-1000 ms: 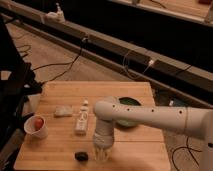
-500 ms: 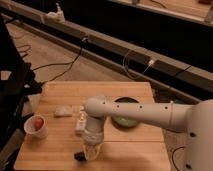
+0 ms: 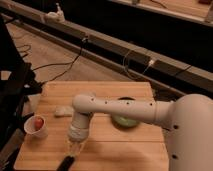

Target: Knock the eraser over

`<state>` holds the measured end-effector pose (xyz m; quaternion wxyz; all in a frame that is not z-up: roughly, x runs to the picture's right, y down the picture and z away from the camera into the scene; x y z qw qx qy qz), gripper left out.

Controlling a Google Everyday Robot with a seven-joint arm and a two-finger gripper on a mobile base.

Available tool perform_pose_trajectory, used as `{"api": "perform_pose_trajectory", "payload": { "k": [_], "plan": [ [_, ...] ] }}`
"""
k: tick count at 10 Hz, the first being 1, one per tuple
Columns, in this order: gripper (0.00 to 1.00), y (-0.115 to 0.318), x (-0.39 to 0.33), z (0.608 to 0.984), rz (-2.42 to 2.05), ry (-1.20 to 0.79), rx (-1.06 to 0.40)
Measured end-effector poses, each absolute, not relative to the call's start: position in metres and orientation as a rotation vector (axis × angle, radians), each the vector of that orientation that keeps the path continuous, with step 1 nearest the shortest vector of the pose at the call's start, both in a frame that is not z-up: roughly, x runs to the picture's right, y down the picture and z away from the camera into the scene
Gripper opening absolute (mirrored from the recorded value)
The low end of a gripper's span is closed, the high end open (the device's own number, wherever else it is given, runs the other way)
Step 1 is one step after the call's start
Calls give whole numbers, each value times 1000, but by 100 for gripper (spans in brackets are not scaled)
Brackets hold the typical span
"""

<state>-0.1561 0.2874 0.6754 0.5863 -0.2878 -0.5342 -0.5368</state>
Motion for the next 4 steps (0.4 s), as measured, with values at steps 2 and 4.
{"api": "perform_pose_trajectory", "payload": {
  "k": [2,4],
  "plan": [
    [6,284,-160,676,-1256,-1248,-652],
    [23,285,-160,676,-1256,-1248,-652]
  ]
}}
